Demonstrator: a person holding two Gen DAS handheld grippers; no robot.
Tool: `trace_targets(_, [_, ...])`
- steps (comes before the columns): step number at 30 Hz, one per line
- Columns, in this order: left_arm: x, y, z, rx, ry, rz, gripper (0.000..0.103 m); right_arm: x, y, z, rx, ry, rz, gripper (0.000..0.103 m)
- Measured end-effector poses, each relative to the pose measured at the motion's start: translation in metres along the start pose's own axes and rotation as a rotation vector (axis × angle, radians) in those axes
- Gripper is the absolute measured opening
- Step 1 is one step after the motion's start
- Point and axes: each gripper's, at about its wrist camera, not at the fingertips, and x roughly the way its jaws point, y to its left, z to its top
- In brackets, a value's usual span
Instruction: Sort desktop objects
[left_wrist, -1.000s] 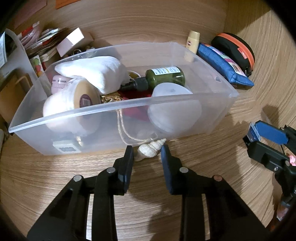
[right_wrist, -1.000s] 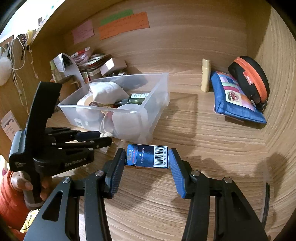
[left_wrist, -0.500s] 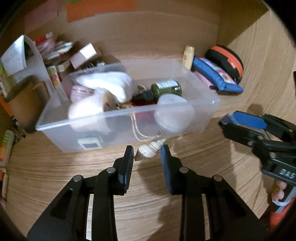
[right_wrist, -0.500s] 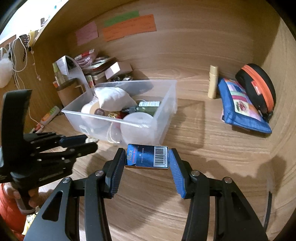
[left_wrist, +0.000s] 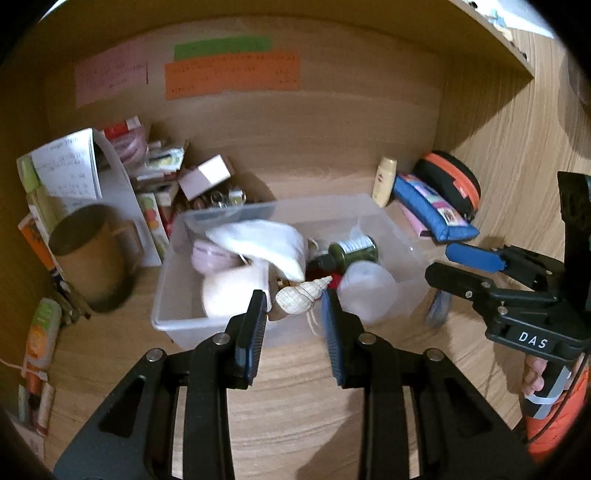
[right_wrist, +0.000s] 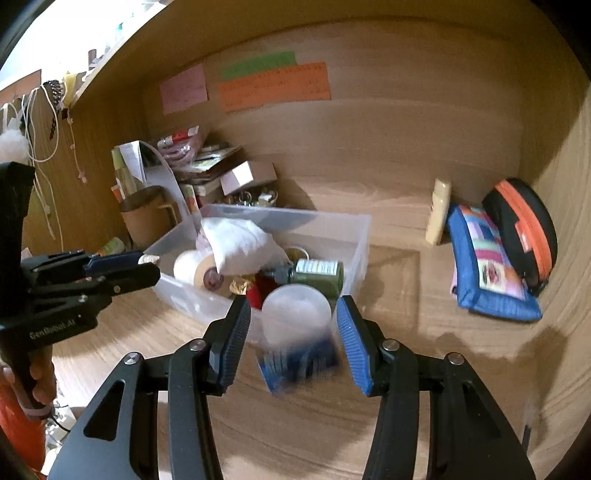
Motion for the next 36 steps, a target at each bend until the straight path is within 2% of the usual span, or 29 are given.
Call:
trace_targets(6, [0.011,0.004,0.011,0.003,0.005,-0.02,0.03,0.011,0.0,0.012,-0.006,0.004,-0.026,0.045])
trace_targets(8, [0.013,0.004,0.01,0.002,0.006,-0.033,0.03,0.009,-0.003,0.008,0.001,0.015,-0.007,0.045])
trace_targets(10, [0.014,0.002,0.008,0.011,0.006,-0.043,0.03,0.005,-0.004,-0.002,-0.016,0.024,-0.028,0.045])
trace_targets(12, [0.016,0.001,0.007,0.02,0.009,-0.048,0.03,0.005,-0.007,-0.015,-0.031,0.061,-0.058,0.045])
trace_targets(17, [0.019,0.0,0.007,0.007,0.011,-0.068,0.03,0.03,-0.015,-0.047,-0.024,0.227,-0.037,0.045])
trace_targets(21, [0.019,-0.003,0.005,0.005,0.014,-0.078,0.03,0.047,-0.009,-0.059,-0.069,0.29,-0.04,0.045])
trace_targets(30, [0.018,-0.001,0.002,-0.001,0.02,-0.083,0.03,0.048,-0.005,-0.059,-0.092,0.285,-0.035,0.046])
trace_targets(36, [0.015,-0.002,-0.001,-0.001,0.02,-0.092,0.03,0.046,0.001,-0.06,-0.137,0.298,0.01,0.047])
